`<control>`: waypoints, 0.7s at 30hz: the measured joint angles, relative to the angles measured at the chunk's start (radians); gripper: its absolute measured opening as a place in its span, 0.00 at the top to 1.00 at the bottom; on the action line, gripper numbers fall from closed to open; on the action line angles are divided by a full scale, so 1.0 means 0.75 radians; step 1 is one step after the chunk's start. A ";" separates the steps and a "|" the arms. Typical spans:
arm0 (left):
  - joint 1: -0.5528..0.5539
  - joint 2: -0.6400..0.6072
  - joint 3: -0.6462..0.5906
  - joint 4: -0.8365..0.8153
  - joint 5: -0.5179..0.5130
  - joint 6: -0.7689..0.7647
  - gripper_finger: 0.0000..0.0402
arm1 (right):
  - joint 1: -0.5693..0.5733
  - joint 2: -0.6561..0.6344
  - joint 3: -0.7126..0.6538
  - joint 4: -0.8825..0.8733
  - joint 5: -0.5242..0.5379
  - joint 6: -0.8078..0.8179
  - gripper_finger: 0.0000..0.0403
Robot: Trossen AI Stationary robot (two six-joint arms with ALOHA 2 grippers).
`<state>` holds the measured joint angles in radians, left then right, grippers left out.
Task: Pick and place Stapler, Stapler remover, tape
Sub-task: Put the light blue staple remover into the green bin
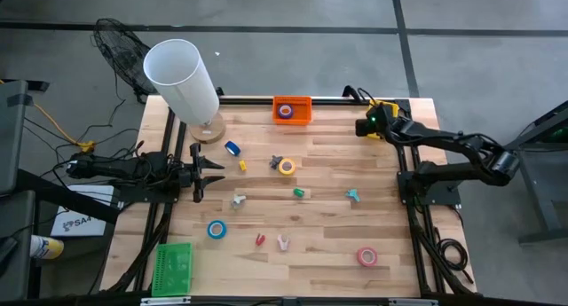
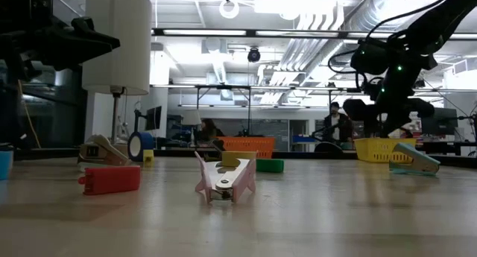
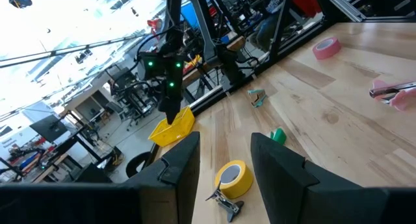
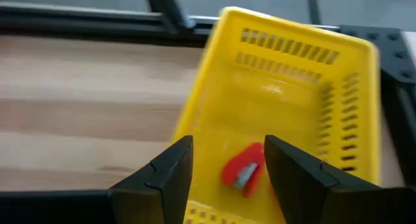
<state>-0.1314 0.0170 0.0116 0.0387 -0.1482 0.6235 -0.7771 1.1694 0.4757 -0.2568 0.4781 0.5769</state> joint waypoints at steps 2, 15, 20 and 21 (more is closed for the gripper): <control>0.000 0.000 0.000 0.000 0.000 0.000 0.66 | 0.008 0.000 0.023 -0.003 -0.044 -0.037 0.55; 0.000 0.000 0.000 0.000 0.000 0.000 0.66 | 0.160 0.000 0.189 -0.231 -0.118 -0.142 0.55; 0.000 0.000 0.000 0.000 0.000 0.000 0.66 | 0.234 0.000 0.244 -0.326 -0.188 -0.164 0.55; 0.000 0.000 0.000 0.000 0.000 0.000 0.66 | 0.246 0.000 0.250 -0.349 -0.222 -0.178 0.55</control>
<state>-0.1314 0.0171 0.0116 0.0387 -0.1482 0.6235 -0.5923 1.1694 0.6634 -0.5187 0.3120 0.4431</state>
